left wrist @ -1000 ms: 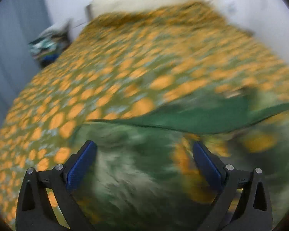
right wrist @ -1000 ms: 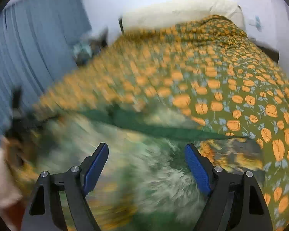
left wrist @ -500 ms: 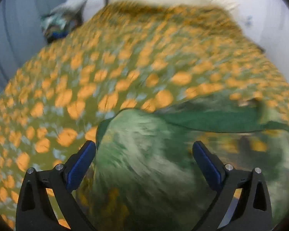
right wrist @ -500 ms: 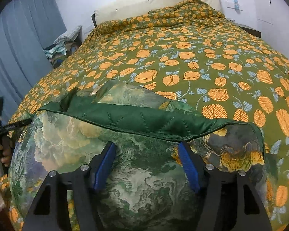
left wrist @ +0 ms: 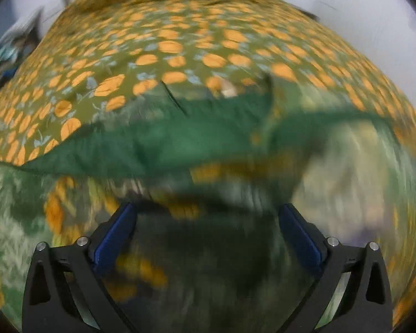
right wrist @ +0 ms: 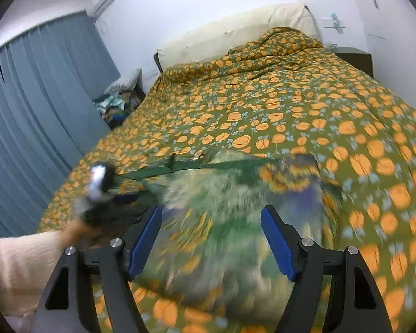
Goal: Fold large clothes
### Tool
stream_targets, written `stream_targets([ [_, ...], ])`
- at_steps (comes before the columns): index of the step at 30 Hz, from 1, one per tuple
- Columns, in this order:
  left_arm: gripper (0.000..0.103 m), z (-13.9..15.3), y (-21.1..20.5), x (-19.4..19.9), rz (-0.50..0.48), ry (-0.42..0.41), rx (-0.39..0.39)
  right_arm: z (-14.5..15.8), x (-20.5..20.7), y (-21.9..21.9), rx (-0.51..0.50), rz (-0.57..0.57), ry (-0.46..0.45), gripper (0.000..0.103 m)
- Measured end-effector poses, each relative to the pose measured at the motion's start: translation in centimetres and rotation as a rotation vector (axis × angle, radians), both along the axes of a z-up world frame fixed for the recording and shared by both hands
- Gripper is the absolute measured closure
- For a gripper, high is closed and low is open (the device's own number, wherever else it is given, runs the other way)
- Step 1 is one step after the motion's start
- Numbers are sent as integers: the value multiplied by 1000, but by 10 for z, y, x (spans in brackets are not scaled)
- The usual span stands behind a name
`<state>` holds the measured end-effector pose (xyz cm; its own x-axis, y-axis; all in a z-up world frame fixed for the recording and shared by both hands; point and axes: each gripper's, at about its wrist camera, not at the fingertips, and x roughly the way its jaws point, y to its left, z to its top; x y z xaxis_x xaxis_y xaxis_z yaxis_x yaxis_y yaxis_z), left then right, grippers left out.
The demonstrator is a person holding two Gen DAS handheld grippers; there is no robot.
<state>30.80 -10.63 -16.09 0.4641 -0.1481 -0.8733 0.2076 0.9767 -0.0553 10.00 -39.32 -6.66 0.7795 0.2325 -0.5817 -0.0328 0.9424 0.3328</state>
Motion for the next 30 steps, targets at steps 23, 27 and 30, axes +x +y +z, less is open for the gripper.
stream_targets([
  [23,1,40,-23,-192,-332,-89,72,-101,-40,-63,250,-264,242,19],
  [27,1,55,-38,-184,-335,-118,-78,-129,-23,-83,383,-326,269,16],
  [30,1,23,-60,-164,-354,-36,-62,-150,-11,-91,465,-344,299,12],
])
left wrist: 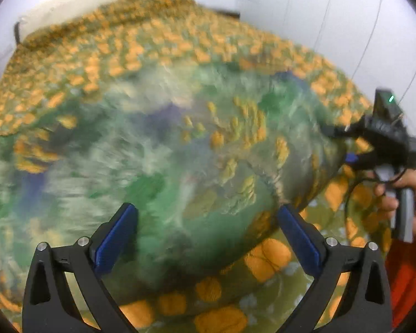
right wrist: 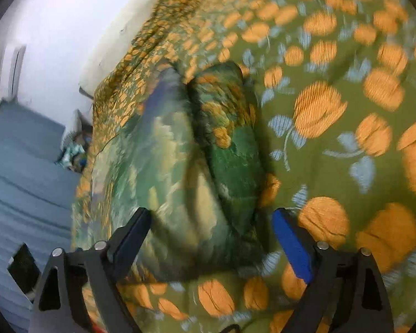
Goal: Fold large clothes
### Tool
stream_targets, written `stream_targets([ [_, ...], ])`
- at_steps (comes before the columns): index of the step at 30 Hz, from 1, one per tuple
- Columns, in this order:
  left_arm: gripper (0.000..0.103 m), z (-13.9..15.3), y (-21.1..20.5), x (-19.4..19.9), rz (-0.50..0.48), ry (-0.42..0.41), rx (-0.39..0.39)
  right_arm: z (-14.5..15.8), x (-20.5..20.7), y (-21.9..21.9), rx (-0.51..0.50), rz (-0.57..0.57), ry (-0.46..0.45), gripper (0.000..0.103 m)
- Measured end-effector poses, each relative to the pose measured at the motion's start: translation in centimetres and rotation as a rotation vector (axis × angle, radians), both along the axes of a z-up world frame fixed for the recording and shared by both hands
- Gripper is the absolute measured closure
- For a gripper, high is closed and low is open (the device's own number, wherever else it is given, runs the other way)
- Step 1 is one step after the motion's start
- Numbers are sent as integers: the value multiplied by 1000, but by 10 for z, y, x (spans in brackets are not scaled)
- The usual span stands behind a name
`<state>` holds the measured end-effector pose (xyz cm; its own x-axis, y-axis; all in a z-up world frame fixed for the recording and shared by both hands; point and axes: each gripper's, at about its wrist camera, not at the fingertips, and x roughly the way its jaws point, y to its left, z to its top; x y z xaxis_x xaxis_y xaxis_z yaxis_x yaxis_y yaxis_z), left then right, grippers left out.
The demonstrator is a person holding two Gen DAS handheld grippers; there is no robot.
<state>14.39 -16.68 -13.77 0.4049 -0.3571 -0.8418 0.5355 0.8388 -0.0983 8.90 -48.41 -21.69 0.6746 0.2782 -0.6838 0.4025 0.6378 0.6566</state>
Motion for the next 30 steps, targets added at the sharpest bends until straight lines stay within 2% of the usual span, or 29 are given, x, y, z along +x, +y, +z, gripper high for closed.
stream_targets([
  [2,0,-25,-11,10,-1,54,49,-8,6,-1,34,-9,-31,8],
  [3,0,-31,-13,14,-1,55,57,-9,8,0,49,-2,-49,13],
  [4,0,-32,-13,16,1,55,54,-7,13,2,67,25,-66,24],
  [5,0,-28,-11,18,1,67,35,-4,15,4,36,25,-53,40],
  [6,0,-25,-9,18,0,79,18,9,15,10,-31,36,-58,51],
  [8,2,-7,7,23,3,124,-57,32,13,22,-128,66,-72,61],
  [9,2,2,16,28,19,142,-98,47,11,31,-187,83,-82,63],
  [11,2,26,40,38,68,164,-200,80,6,54,-284,141,-146,72],
  [12,2,43,54,45,92,168,-262,99,6,71,-372,178,-173,72],
  [13,2,58,64,50,102,172,-312,123,6,100,-503,233,-209,72],
  [14,1,80,73,57,94,182,-378,137,6,120,-580,268,-234,72],
  [15,1,92,77,60,76,189,-415,149,7,141,-659,305,-257,72],
  [16,1,109,77,62,37,200,-449,164,8,176,-781,366,-291,72],
  [17,1,128,77,64,-15,201,-462,169,9,194,-844,398,-307,73],
  [18,1,140,74,64,-49,198,-459,176,8,230,-957,463,-330,73],
  [20,1,155,71,62,-110,198,-439,176,6,273,-1072,545,-354,72],
  [22,1,159,70,61,-122,214,-389,165,4,324,-1224,641,-369,73],
  [24,1,151,65,66,-92,225,-282,150,3,356,-1337,688,-386,73],
  [26,2,137,61,66,-35,194,-138,137,2,370,-1418,712,-397,73],
  [27,8,132,59,66,-17,193,-110,133,1,376,-1440,720,-402,73],
  [28,37,124,58,65,12,203,-87,129,0,380,-1460,728,-408,73],
  [29,49,115,59,67,49,234,-88,128,0,382,-1466,732,-410,73],
  [30,62,113,62,69,61,253,-124,126,0,381,-1471,733,-412,73],
])
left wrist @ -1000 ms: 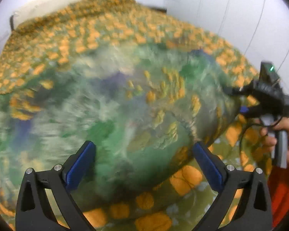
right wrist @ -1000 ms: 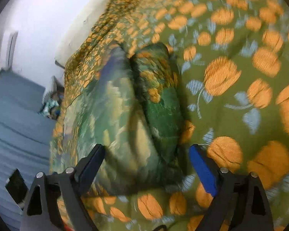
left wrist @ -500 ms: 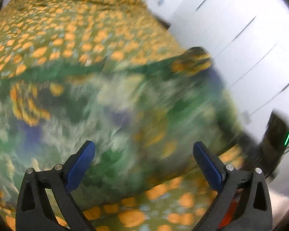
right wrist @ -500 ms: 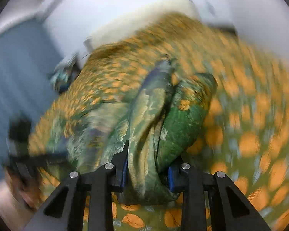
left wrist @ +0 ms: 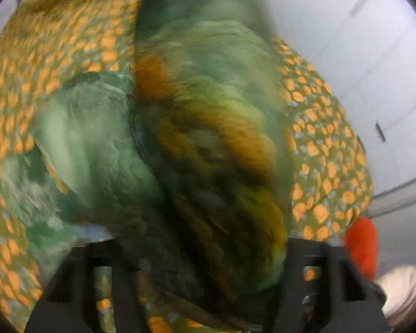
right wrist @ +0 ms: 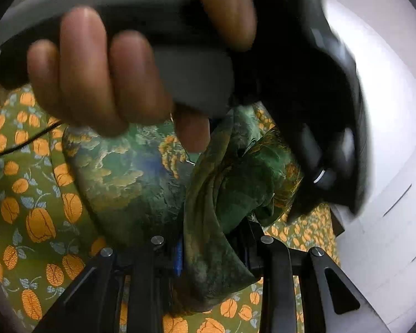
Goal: Fold large clothes
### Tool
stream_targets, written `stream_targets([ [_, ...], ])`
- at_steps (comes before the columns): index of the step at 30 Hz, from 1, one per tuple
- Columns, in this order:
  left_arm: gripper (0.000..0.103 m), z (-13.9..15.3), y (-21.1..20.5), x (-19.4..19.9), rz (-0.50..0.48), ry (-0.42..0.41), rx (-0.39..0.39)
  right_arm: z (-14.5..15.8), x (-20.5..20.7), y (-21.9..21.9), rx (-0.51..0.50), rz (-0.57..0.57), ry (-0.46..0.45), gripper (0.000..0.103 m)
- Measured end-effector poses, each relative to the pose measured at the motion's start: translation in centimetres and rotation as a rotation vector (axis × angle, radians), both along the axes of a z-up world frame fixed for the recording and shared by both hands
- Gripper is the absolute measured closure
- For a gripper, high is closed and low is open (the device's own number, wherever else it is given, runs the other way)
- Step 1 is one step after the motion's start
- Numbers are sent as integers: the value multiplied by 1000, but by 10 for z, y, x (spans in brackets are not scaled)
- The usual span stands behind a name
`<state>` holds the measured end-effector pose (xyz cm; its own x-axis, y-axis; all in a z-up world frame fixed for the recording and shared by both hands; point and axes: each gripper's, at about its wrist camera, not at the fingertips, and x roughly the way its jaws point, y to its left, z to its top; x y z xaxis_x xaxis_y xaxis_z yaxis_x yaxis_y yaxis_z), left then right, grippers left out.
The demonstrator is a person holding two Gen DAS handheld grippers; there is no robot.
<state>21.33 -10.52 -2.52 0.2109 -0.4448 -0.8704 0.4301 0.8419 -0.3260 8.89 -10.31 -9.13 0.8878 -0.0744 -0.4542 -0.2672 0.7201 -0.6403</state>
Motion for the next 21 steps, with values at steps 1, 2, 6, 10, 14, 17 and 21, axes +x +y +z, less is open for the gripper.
stream_targets([
  [1,71,-1,2,-1,5,10,-22,-2,2,-4,9,-4,16,73],
  [2,74,1,3,0,0,12,-31,-1,4,-8,26,-10,28,69],
  [6,75,24,33,13,6,-21,-86,31,-14,-23,212,61,79,30],
  [10,74,24,95,32,52,-41,-138,70,-25,-56,507,90,184,20],
  [14,72,1,167,33,132,-41,-148,87,13,-88,655,11,201,20],
  [17,71,-32,209,28,203,-9,-133,81,60,-95,709,-22,207,20],
  [21,67,-70,243,20,262,19,-134,49,135,-70,780,17,346,32],
])
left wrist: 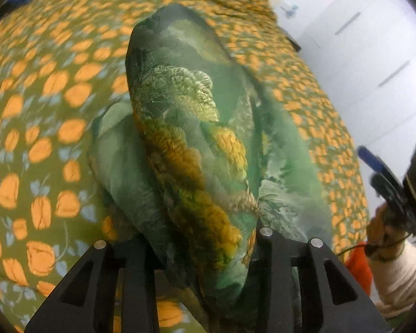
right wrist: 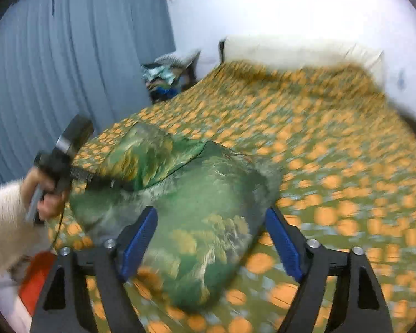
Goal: Fold large clothes
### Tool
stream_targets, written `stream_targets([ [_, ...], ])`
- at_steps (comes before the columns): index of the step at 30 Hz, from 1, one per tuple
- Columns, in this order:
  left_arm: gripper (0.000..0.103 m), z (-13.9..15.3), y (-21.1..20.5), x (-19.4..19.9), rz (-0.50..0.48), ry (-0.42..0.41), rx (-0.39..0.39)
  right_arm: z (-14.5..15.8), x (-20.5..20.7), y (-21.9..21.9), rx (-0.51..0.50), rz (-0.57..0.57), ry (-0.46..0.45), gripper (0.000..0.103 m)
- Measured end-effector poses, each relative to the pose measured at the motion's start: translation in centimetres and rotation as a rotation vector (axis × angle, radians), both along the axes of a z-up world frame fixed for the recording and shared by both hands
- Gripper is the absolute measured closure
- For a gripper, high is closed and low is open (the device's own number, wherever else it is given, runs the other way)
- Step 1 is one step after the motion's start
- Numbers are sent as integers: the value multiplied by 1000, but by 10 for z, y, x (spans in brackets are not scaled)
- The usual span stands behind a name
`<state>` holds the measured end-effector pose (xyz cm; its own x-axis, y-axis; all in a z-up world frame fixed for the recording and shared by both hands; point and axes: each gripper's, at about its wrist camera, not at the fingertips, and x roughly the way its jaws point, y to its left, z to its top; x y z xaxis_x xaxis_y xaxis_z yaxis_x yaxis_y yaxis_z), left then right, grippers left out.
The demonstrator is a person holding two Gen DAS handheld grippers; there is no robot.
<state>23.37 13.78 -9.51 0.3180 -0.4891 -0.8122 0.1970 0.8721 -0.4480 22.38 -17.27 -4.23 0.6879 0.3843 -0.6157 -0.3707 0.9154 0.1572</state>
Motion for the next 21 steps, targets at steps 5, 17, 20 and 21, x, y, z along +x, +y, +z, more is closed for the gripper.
stream_targets([
  [5,51,-40,18,9,58,41,-33,-72,32,71,-33,193,113,36],
  [17,38,-61,5,12,117,25,-44,-130,51,85,-146,116,151,35],
  [20,21,-22,3,-11,113,-29,4,-98,36,83,-154,127,123,35],
  [21,19,-12,9,-18,114,-52,10,-86,29,82,-148,126,113,35],
])
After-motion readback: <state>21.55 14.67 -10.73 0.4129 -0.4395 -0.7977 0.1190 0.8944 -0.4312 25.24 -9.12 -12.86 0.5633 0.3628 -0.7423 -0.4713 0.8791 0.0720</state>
